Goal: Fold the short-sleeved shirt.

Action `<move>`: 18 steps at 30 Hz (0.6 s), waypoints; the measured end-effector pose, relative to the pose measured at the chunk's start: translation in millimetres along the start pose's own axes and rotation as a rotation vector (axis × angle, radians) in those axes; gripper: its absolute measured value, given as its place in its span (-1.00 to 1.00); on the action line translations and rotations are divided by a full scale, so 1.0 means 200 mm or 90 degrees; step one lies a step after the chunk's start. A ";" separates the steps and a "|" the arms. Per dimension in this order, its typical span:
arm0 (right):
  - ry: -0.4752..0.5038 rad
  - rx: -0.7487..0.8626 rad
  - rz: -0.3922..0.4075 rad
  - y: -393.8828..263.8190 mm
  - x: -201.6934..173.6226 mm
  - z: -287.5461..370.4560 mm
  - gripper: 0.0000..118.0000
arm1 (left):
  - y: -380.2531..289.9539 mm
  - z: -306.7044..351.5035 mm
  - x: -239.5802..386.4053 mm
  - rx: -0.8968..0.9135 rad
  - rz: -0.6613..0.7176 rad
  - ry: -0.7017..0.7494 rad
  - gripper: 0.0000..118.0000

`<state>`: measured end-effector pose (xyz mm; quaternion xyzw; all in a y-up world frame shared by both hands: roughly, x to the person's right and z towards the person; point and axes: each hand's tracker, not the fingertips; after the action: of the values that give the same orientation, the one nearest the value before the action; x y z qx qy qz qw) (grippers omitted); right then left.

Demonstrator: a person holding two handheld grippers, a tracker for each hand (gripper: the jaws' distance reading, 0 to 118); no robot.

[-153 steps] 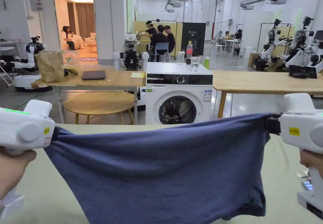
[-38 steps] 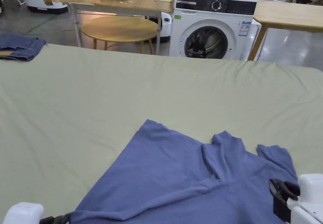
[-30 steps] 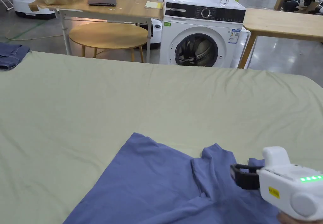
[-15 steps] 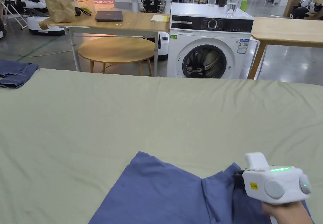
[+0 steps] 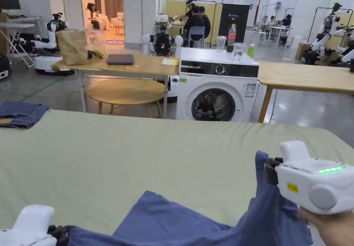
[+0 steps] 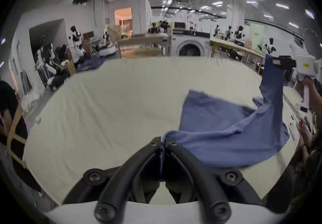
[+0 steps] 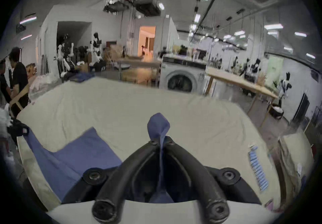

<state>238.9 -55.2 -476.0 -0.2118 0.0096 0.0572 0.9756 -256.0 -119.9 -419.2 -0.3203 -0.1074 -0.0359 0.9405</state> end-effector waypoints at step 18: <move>-0.111 0.254 -0.025 1.24 0.29 0.51 -1.00 | 1.41 0.25 0.06 0.231 -0.048 0.120 -1.00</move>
<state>267.3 216.9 -487.3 -0.0091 -0.0678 0.0529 0.9963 -214.7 134.9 -545.5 -0.1370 -0.0352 -0.0811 0.9866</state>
